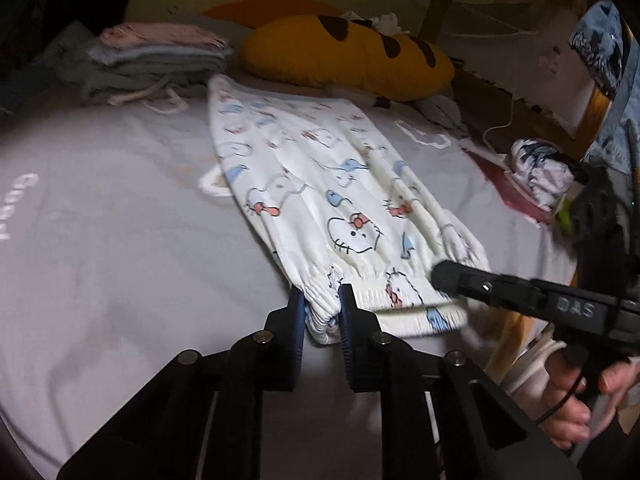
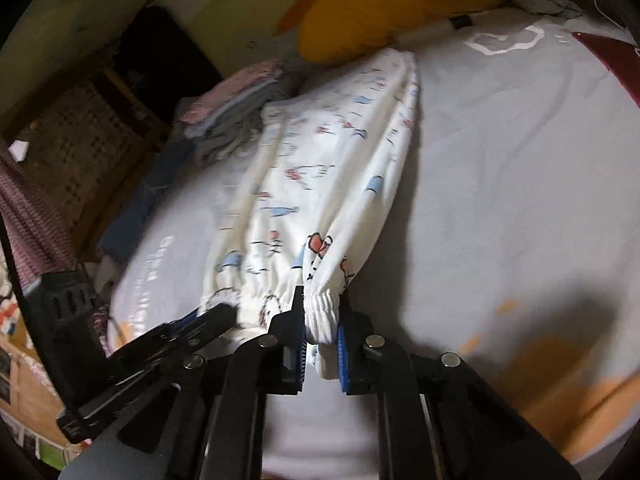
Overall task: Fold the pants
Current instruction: 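Lift the cuff end with both grippers and fold it over onto the waistband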
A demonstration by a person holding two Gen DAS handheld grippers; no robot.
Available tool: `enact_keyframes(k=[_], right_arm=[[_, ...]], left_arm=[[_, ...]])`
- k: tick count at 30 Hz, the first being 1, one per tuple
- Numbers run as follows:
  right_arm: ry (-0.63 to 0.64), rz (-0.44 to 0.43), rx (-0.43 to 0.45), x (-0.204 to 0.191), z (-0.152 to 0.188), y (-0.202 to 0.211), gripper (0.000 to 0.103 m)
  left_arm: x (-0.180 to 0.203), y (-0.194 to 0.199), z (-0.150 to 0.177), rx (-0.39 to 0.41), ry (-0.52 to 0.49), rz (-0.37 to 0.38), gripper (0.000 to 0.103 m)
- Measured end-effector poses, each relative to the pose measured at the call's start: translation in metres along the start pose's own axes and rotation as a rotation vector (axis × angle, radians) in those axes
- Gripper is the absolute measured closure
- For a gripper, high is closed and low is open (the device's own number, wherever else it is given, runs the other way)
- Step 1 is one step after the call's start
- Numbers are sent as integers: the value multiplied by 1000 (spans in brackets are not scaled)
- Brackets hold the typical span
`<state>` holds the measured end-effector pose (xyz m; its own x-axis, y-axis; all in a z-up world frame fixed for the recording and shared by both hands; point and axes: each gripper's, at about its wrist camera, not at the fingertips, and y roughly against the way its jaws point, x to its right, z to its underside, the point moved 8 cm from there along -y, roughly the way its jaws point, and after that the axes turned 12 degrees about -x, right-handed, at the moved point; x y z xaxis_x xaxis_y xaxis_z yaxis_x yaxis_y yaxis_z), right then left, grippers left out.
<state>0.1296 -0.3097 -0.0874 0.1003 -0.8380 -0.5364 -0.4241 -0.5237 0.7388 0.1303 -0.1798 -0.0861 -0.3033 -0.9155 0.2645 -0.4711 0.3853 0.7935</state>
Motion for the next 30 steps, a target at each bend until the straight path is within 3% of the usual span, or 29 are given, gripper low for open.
enact_keyframes(k=[7, 11, 15, 23, 30], right_arm=[[-82, -87, -4, -25, 79, -9, 91], [-106, -79, 27, -37, 92, -2, 91], [-84, -59, 96, -45, 74, 17, 91], [-63, 28, 268, -54, -9, 42, 91], [-134, 6, 299, -41, -76, 25, 91]], left_arm=[[-24, 44, 58, -41, 11, -16, 89], [-24, 60, 69, -41, 12, -3, 89], [-17, 69, 45, 15, 2, 5, 89], [-2, 74, -35, 139, 3, -38, 88], [-14, 47, -89, 171, 40, -36, 88]])
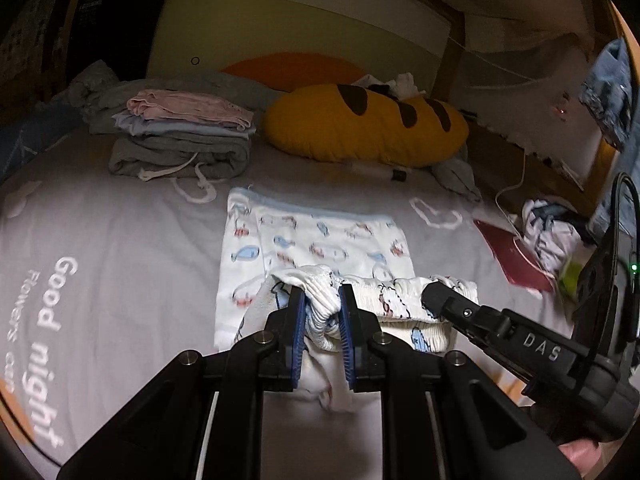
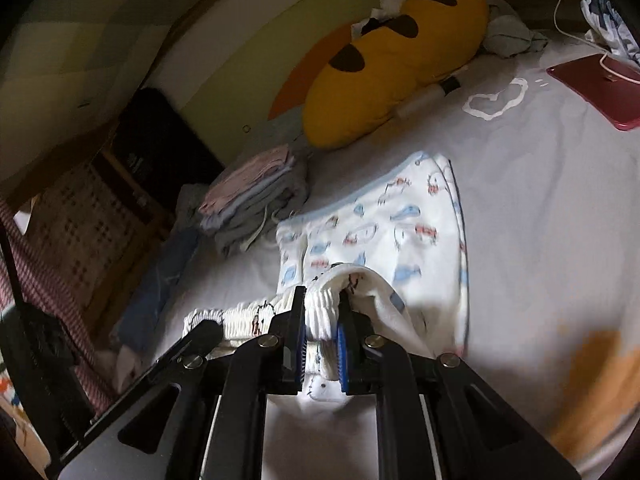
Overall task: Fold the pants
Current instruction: 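Lift the cuff end with both grippers and fold it over onto the waistband, then press the folded cuff down and open both grippers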
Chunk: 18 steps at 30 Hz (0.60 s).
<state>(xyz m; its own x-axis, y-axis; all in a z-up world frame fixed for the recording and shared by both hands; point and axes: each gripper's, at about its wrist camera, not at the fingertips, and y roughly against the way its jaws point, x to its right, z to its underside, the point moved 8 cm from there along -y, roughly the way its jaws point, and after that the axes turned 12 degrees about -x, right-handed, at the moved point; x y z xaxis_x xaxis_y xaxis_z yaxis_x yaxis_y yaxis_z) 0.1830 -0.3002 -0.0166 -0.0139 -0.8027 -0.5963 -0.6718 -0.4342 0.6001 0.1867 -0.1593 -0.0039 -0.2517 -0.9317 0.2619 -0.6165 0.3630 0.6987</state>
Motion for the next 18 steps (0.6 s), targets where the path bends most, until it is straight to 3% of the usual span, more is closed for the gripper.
enact_keyframes(k=[6, 10, 16, 18], right_arm=[[-9, 25, -17, 13, -25, -31, 91], [-11, 63, -56, 29, -24, -57, 91], [1, 166, -89, 52, -15, -86, 87], [25, 186, -89, 53, -12, -86, 86]], left_arm=[[-1, -30, -18, -11, -40, 21, 87], [-8, -56, -11, -61, -50, -20, 86], [-31, -89, 11, -141, -40, -69, 66], [-36, -85, 14, -133, -33, -78, 50]])
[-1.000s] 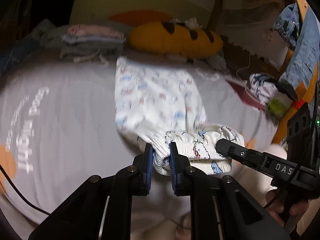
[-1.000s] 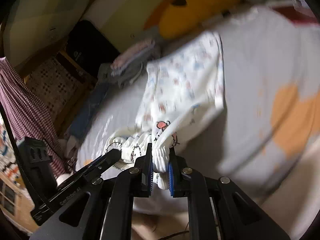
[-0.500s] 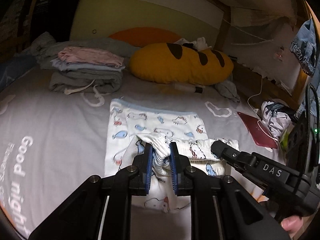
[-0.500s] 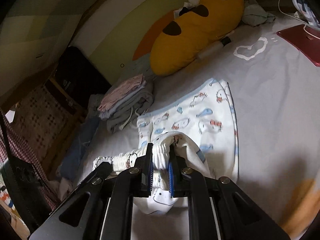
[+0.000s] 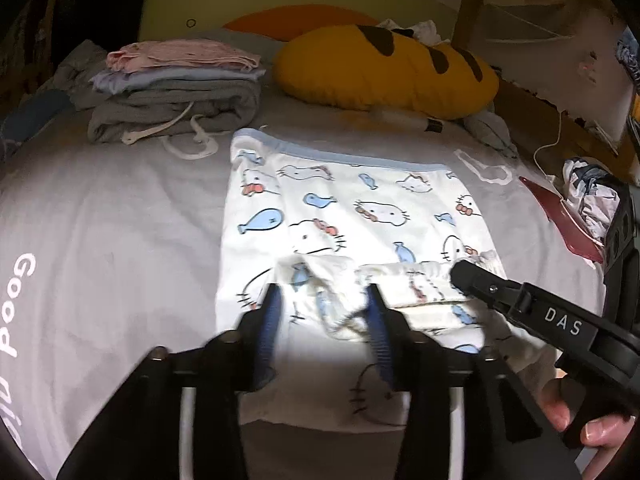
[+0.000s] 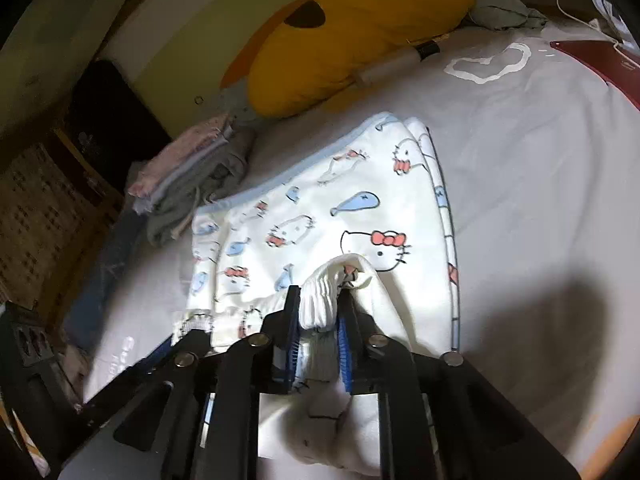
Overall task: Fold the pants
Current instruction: 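Press the folded cuff down and open both grippers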
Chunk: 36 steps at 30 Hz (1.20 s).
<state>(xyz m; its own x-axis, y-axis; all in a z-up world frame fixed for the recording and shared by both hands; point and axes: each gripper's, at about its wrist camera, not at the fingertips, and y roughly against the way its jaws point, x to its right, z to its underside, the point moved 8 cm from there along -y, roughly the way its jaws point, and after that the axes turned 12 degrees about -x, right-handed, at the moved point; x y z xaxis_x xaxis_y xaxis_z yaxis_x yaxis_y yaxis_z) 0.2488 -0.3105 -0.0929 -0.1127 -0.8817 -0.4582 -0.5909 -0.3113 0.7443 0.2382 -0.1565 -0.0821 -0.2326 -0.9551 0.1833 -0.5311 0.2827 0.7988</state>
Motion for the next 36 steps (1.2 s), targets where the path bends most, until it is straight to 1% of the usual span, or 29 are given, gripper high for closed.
enact_keyframes(k=[2, 4, 5, 6, 7, 8, 10, 12, 14, 17, 18, 19, 20, 22, 23, 25, 26, 27, 28, 29, 32, 34, 36], right_arm=[[23, 24, 0, -1, 3, 4, 80], [30, 34, -8, 0, 6, 14, 63], [26, 41, -6, 3, 7, 19, 55], [17, 54, 9, 7, 8, 28, 43], [10, 65, 27, 10, 9, 37, 38], [3, 76, 34, 14, 9, 42, 37], [-30, 89, 36, 25, 12, 51, 37], [-74, 68, 38, 35, 16, 60, 37], [-84, 37, 24, 39, 22, 65, 37], [-72, -7, -29, 41, 36, 61, 37], [-70, -24, -48, 41, 41, 57, 39], [-72, -39, -67, 41, 45, 53, 47], [-77, -49, -80, 42, 47, 49, 50], [-94, -70, -67, 42, 45, 43, 53], [-99, -80, -62, 41, 45, 41, 54], [-100, -124, -77, 35, 46, 36, 57], [-93, -147, -93, 31, 47, 33, 60], [-83, -167, -109, 27, 50, 30, 68], [-77, -169, -116, 25, 51, 29, 82], [-77, -160, -110, 24, 52, 28, 90], [-72, -125, -69, 22, 51, 38, 94], [-49, -112, -62, 15, 55, 50, 95], [-36, -124, -69, 12, 64, 64, 95]], left_arm=[[-5, 7, 1, 19, 0, -13, 44], [-9, 19, 3, 43, -12, -21, 43], [-13, 24, 5, 54, -12, -39, 43], [-17, 29, 5, 62, -7, -63, 42], [-22, 33, 6, 68, 1, -80, 41], [-26, 37, 9, 67, 9, -74, 39], [-33, 42, 14, 57, 25, -38, 38], [-38, 47, 22, 50, 37, -19, 38], [-39, 48, 30, 35, 35, -1, 38], [-37, 38, 40, -9, 37, 48, 38], [-37, 33, 42, -24, 46, 55, 42], [-36, 27, 43, -39, 54, 72, 45], [-34, 23, 44, -49, 62, 104, 54], [-31, 14, 42, -60, 91, 161, 60], [-29, 11, 41, -55, 103, 183, 65], [-27, 7, 37, -47, 128, 225, 73], [-27, 5, 37, -49, 142, 233, 83], [-27, 4, 37, -47, 151, 242, 91], [-26, 5, 37, -40, 151, 246, 91], [-26, 7, 37, -28, 145, 232, 92], [-27, 22, 40, -5, 126, 156, 93], [-28, 37, 44, 4, 135, 141, 94], [-29, 53, 53, -7, 149, 128, 94]])
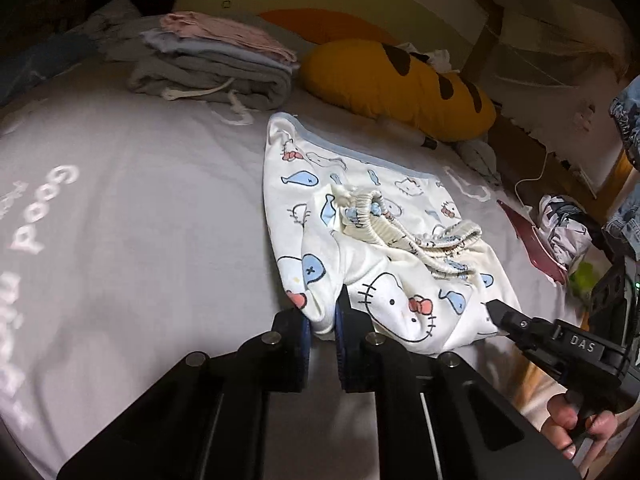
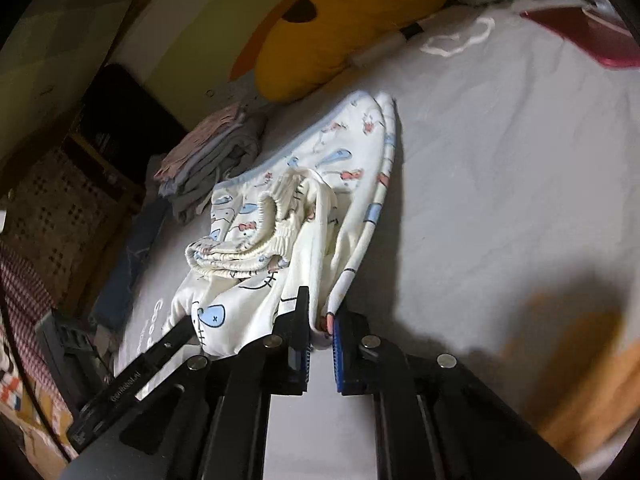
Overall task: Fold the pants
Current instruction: 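Press the folded cuff down and open both grippers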
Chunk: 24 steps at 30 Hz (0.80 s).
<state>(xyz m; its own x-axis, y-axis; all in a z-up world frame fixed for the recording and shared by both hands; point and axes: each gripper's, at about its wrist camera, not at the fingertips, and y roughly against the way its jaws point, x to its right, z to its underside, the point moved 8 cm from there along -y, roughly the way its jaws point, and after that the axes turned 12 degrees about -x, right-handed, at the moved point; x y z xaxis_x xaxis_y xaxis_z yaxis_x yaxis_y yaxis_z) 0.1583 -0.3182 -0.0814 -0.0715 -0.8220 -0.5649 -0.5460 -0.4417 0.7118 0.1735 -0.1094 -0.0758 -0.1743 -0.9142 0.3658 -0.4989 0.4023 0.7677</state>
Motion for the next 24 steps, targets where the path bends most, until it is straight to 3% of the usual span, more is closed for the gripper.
enact_keyframes(k=[6, 10, 15, 24], right_arm=[[21, -20, -42, -13, 46, 29, 95], [39, -26, -19, -24, 51, 42, 95], [-9, -9, 23, -30, 20, 44, 95], [-140, -3, 100, -16, -73, 15, 95]], left_arm=[[-2, 35, 37, -20, -7, -49, 93], [3, 49, 34, -13, 0, -49, 93], [18, 52, -1, 24, -36, -104, 93], [16, 19, -88, 30, 2, -110, 92]])
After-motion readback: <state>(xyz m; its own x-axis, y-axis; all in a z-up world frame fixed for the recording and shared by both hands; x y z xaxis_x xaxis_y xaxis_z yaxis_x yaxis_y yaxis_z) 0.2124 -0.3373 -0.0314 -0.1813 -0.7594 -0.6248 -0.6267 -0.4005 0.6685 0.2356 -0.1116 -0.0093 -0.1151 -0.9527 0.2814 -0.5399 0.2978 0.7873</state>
